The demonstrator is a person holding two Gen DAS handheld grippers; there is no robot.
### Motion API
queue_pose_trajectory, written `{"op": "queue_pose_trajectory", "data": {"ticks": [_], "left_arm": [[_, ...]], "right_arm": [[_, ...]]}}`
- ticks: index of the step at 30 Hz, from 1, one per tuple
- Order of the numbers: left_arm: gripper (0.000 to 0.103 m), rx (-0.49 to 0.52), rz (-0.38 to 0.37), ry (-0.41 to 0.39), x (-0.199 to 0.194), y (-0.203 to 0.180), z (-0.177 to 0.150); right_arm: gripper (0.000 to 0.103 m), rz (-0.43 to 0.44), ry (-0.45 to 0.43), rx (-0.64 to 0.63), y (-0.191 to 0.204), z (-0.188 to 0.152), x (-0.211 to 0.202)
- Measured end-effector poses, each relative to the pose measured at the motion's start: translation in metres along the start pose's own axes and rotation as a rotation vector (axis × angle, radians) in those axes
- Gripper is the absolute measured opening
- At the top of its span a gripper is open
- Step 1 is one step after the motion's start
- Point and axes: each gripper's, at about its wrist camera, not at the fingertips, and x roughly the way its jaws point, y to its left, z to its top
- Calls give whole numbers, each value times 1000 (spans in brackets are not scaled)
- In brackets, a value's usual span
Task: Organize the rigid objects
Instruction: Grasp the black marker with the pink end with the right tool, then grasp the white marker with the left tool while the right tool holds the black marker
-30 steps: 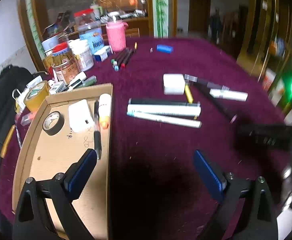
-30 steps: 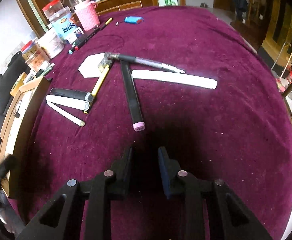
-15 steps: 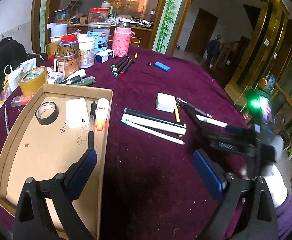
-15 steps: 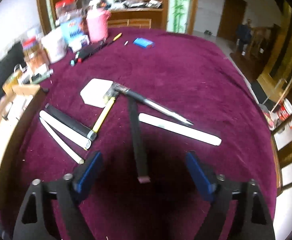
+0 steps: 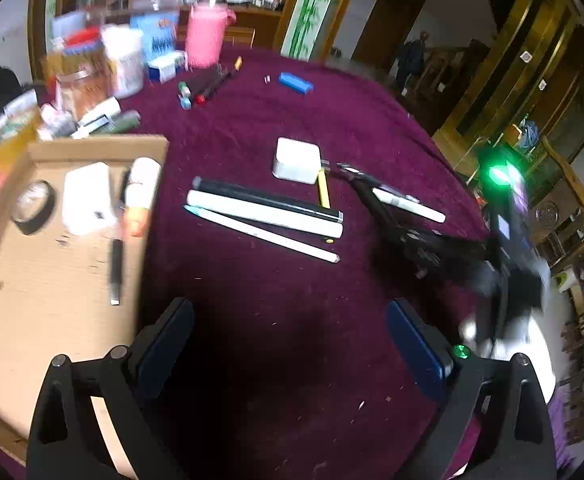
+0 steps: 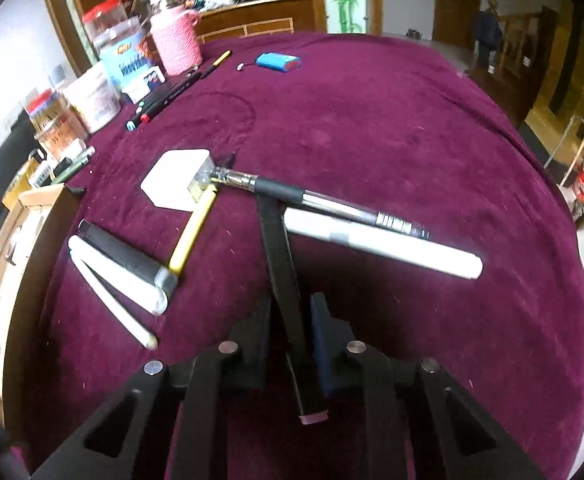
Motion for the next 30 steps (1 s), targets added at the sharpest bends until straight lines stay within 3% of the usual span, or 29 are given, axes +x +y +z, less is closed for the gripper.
{"op": "queue_pose_trajectory", "data": {"ticks": [5, 10, 12, 16, 18, 22, 24, 30], "left_arm": [[96, -63, -7, 85, 45, -3, 28], [96, 2, 130, 76, 83, -7, 68], [96, 33, 173, 153, 109, -9, 76], [98, 98, 115, 193, 110, -20, 67], [98, 151, 89, 267, 112, -27, 51], [99, 317, 85, 324, 97, -44, 17], [99, 295, 28, 325, 82, -42, 12], [99, 73, 21, 197, 56, -11, 35]], "right_arm": [[20, 70, -40, 43, -9, -3, 0], [20, 84, -50, 46, -9, -3, 1], [20, 94, -49, 52, -12, -4, 0], [20, 107, -45, 59, -14, -4, 0], [20, 108, -45, 59, -14, -4, 0], [20, 115, -43, 62, -14, -4, -1], [20, 118, -42, 64, -15, -4, -1], [20, 124, -43, 68, -16, -4, 0]]}}
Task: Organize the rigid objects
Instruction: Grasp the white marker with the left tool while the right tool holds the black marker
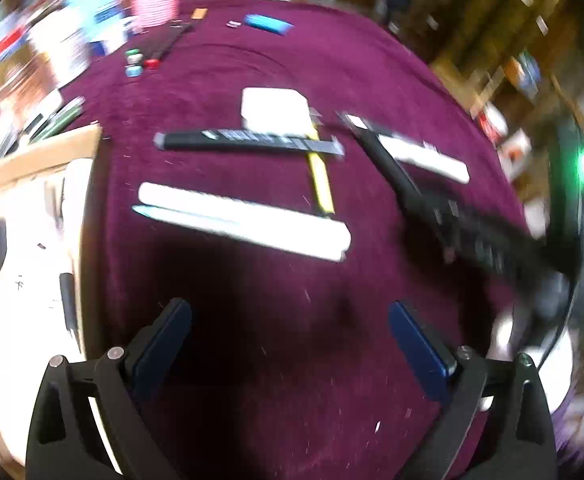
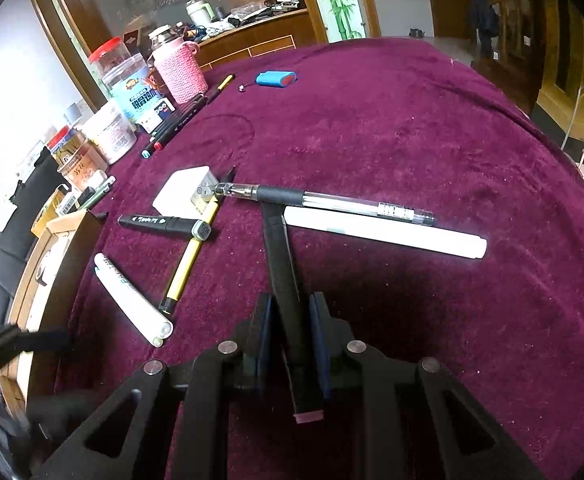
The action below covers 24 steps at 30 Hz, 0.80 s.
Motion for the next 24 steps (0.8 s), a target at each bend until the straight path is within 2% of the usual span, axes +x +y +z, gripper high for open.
{"op": "queue_pose_trajectory", "data": {"ticks": [2, 3, 6, 9, 10, 11, 13, 15, 17, 19, 21, 22, 24], "left_arm": [[99, -57, -31, -17, 6, 5, 15], [99, -52, -24, -30, 13, 1, 22], [98, 12, 156, -57, 32, -7, 43], [100, 105, 211, 22, 58, -22, 51], [99, 135, 173, 36, 56, -22, 46], [100, 176, 159, 107, 62, -28, 41], [100, 279, 180, 138, 56, -41, 25], [99, 304, 137, 225, 47, -41, 8], [90, 324, 145, 246, 35, -40, -3], [90, 288, 100, 220, 16, -32, -8], [90, 207, 70, 163, -4, -21, -8], [90, 181, 68, 138, -10, -19, -7], [90, 122, 76, 81, -24, -13, -11]], "right_arm": [[20, 1, 0, 0, 0, 0, 0], [20, 3, 0, 1, 0, 0, 0], [20, 17, -3, 13, -2, 0, -1], [20, 29, -4, 22, -4, 1, 0], [20, 32, -4, 24, -4, 1, 0], [20, 33, -4, 25, -3, 1, 0], [21, 32, -5, 25, -4, 1, 0], [21, 33, -5, 23, -4, 1, 0], [23, 37, -7, 20, -4, 1, 0], [32, 52, -8, 16, -4, 0, 0], [41, 74, -9, 8, -2, 0, 0], [46, 80, -9, 0, 0, 0, 1], [49, 76, -10, -14, 3, 0, 1]]}}
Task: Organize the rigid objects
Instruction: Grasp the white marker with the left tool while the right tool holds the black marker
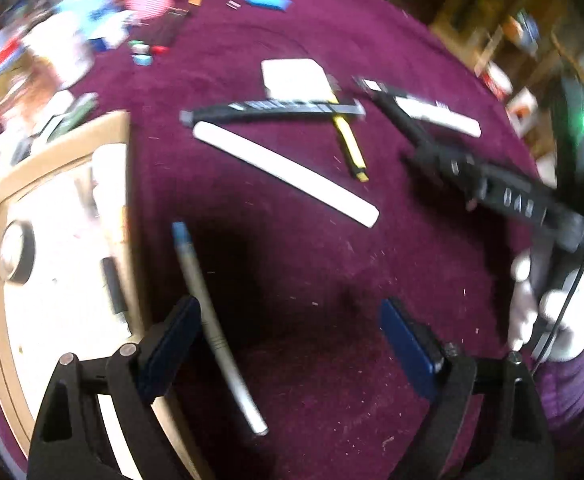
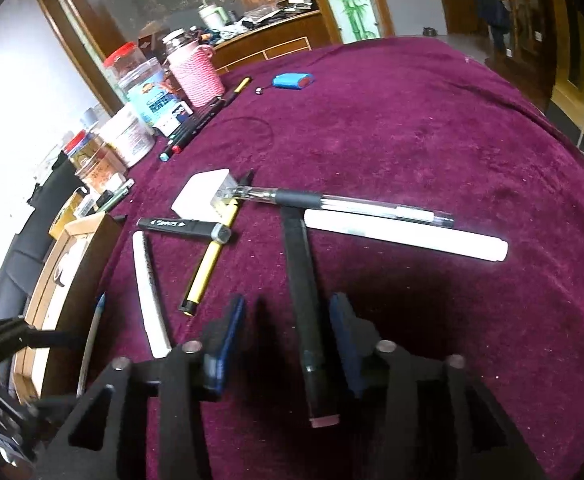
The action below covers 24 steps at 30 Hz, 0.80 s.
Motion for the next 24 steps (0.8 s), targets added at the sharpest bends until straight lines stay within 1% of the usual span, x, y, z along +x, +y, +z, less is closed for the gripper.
{"op": "queue_pose_trajectory", "data": {"ticks": [2, 3, 5, 6, 7, 10, 11, 12, 14, 15, 17, 18, 19, 20, 21, 22, 23, 24], "left_arm": [[91, -51, -6, -25, -5, 5, -5], [91, -66, -1, -33, -3, 9, -13], [90, -74, 29, -35, 6, 15, -17], [90, -69, 46, -48, 7, 19, -17], [90, -74, 45, -48, 8, 18, -15], [90, -120, -23, -59, 10, 19, -3], [90, -133, -24, -72, 12, 16, 5], [90, -141, -20, -78, 20, 24, 11], [90, -172, -1, -88, 34, 22, 27], [90, -189, 20, -91, 43, 23, 35], [92, -212, 54, -74, 62, 24, 48], [91, -187, 79, -96, 64, 21, 52], [90, -164, 95, -94, 66, 19, 51], [81, -129, 119, -92, 66, 15, 49], [74, -92, 141, -92, 64, 12, 45], [57, -57, 135, -91, 59, 12, 39], [36, -46, 127, -84, 55, 14, 35], [26, -42, 121, -69, 50, 18, 30]], "right_arm": [[51, -3, 0, -9, 2, 0, 0], [52, -2, 0, -11, 3, 0, 0], [53, 0, -1, -13, 3, -1, 0], [54, 1, -1, -15, 3, -1, 0], [55, 2, -1, -17, 4, -1, 0], [56, 1, 0, -21, 4, 0, 0], [56, 2, 0, -21, 4, -1, 0], [56, 3, 0, -20, 4, -1, 0], [56, 7, -1, -17, 3, -1, 0], [56, 9, -1, -16, 3, -1, 0], [56, 17, 0, -10, 2, 0, -1], [56, 22, -1, -6, 1, 0, -1], [56, 27, -1, -2, 0, 0, -1], [56, 30, 0, 0, 0, 0, -1], [56, 32, 0, 2, -1, 1, -2], [56, 33, 1, 3, -1, 1, -2], [56, 33, 2, 3, 0, 1, -1], [56, 32, 2, 2, 0, 1, -2]]}}
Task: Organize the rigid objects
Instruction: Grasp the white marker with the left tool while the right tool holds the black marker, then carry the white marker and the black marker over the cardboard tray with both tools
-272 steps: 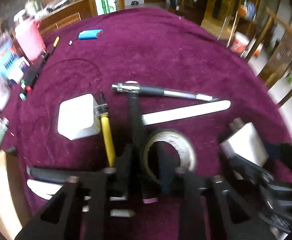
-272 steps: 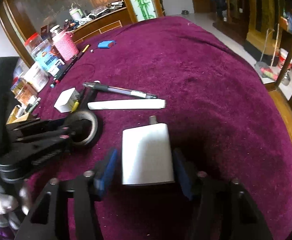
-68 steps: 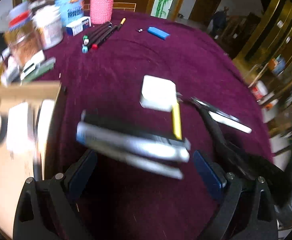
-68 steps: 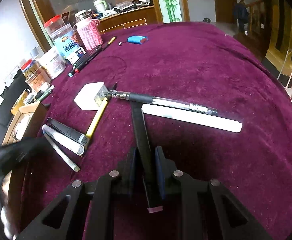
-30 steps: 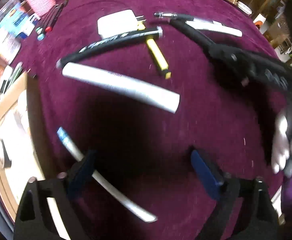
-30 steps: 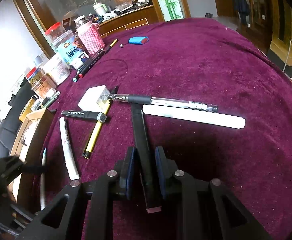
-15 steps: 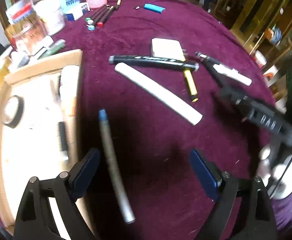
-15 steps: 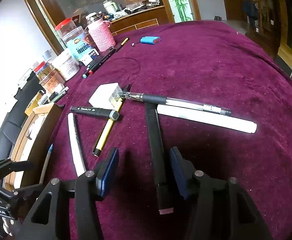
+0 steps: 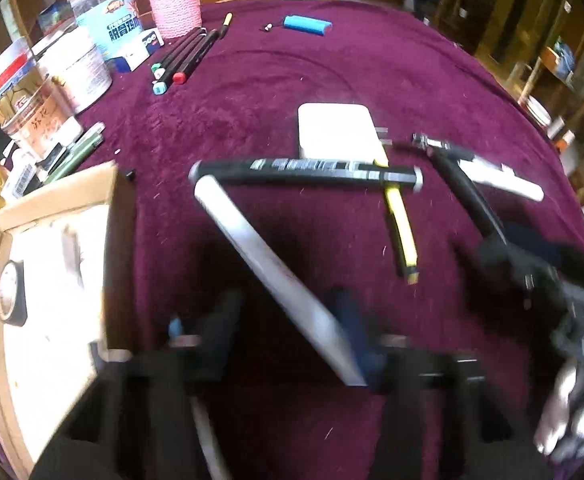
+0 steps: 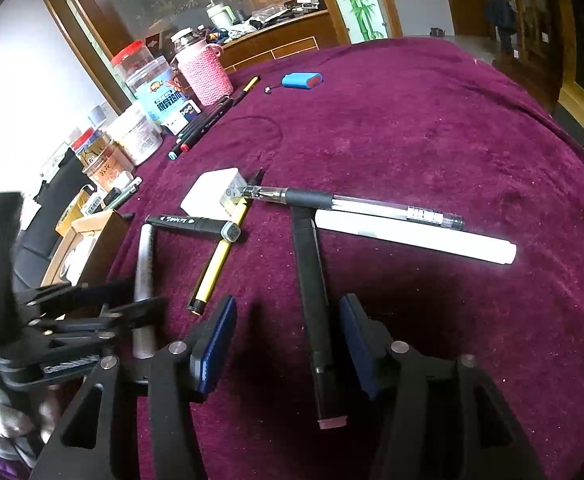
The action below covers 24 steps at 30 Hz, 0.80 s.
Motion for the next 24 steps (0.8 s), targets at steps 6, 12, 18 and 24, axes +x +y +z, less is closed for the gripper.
{"op": "queue_pose_trajectory", "data": {"ticks": [6, 12, 18, 24], "left_arm": [[23, -34, -16, 5, -4, 10, -7], [71, 12, 17, -69, 7, -20, -2], [19, -25, -66, -101, -1, 9, -8], [14, -75, -182, -121, -22, 27, -25]], "right_arm": [[56, 2, -1, 1, 0, 0, 0], [56, -3, -2, 14, 1, 0, 0], [56, -129, 90, -11, 15, 14, 8], [51, -324, 129, -161, 39, 30, 38]]}}
